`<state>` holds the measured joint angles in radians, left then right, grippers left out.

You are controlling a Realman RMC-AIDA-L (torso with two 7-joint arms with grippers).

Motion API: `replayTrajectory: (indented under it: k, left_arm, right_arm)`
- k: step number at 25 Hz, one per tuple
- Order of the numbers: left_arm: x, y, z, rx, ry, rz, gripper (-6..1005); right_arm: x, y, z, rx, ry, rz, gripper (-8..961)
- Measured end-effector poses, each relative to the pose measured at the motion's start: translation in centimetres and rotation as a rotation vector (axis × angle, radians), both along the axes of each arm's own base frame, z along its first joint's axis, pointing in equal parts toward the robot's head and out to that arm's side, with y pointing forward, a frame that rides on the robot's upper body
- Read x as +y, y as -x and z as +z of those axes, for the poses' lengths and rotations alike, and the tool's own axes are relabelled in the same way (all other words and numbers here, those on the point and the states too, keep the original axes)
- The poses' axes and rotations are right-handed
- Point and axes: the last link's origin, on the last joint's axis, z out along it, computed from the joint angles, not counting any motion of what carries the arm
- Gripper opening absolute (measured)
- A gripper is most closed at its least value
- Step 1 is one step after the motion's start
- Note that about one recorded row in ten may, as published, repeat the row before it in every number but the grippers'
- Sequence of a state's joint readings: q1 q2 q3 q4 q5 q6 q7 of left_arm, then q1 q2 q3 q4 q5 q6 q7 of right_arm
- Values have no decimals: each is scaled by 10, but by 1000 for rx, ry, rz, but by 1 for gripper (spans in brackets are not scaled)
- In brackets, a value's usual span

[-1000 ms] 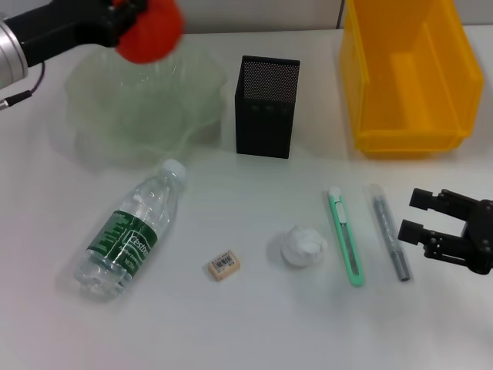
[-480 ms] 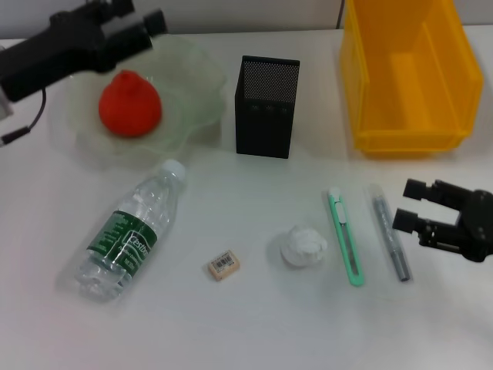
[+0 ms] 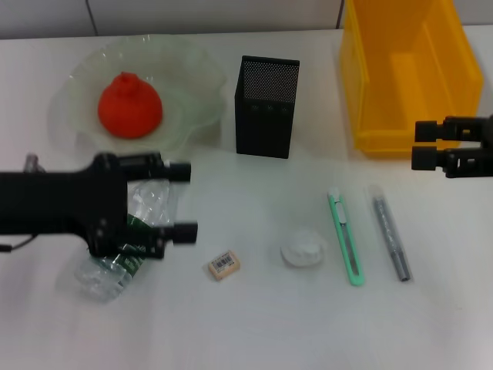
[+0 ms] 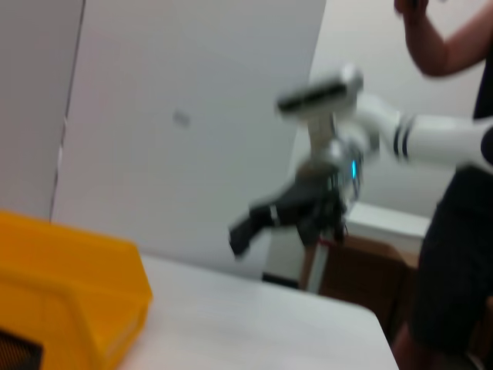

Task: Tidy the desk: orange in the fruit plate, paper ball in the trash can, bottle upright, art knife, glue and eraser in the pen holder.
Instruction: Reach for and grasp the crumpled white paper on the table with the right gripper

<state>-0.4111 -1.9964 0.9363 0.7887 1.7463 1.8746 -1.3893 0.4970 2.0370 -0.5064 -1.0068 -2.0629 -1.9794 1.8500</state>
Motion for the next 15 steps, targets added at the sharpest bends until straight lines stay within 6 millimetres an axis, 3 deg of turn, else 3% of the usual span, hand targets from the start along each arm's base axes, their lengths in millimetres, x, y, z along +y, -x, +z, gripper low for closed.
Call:
replayTrajectory:
  k: [3,6,10,15]
  left_arm:
    - [-5,6,-6,32,29,13,832]
    - [-9,11,-9,45,32,22,831]
    - [-12,17,-9,54,21,37,831]
    - [-16,26,-8,70,5,73,830]
  right_arm:
    - [9,35,11,-170,77,13,784]
    - [15,70,4,-399,173,46,782]
    - [23,98,-31,-729,304,76,779]
    - [33,111,-91,-971,311,164,776]
